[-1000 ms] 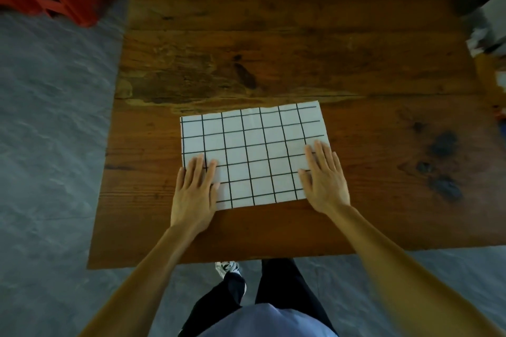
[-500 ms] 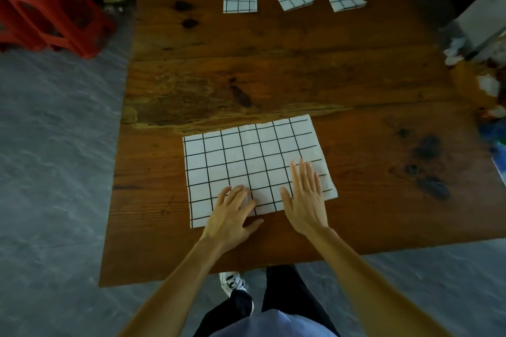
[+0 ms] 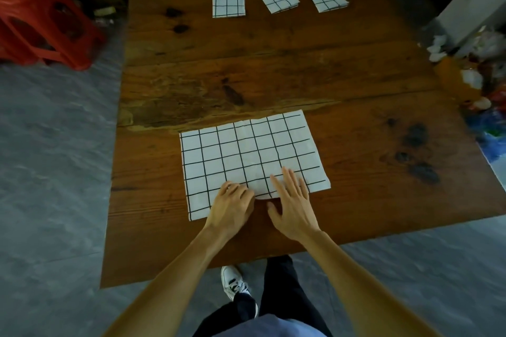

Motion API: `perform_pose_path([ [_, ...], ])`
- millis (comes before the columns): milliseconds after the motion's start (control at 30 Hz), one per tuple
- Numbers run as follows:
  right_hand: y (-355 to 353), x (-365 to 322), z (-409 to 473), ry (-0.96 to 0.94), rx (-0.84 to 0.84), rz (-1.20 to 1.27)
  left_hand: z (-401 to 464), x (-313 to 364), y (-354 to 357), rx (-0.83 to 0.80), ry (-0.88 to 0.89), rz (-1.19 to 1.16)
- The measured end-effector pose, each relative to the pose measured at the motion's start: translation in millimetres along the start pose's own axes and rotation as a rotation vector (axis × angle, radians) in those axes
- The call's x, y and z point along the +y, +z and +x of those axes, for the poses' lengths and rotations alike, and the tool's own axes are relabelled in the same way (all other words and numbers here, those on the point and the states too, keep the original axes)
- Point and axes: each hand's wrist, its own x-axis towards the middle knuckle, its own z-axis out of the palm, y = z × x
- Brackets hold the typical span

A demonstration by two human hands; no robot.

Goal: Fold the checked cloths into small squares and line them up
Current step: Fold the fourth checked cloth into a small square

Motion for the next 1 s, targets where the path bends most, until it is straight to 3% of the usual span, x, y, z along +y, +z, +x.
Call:
perform_pose_path([
  [167,0,-6,3,-0.009,0.094,-0.016,7,5,-14,0.002,-0.028,-0.024],
  [367,-9,-13,12,-0.007,0.251,-0.039,5,2,-20,-0.202,-0.138,0.068],
  [500,-22,-22,15,-0.015,0.266,-0.047,16,11,-34,-0.218,-0.201,0.012],
  [767,-93,-50,35,0.014,0.378,0.049,36,29,-79,-0.18,-0.292,-0.174],
  [1000,-174,-60,40,0.018,0.349,0.237,75,7,-118,0.042,-0.498,-0.504],
])
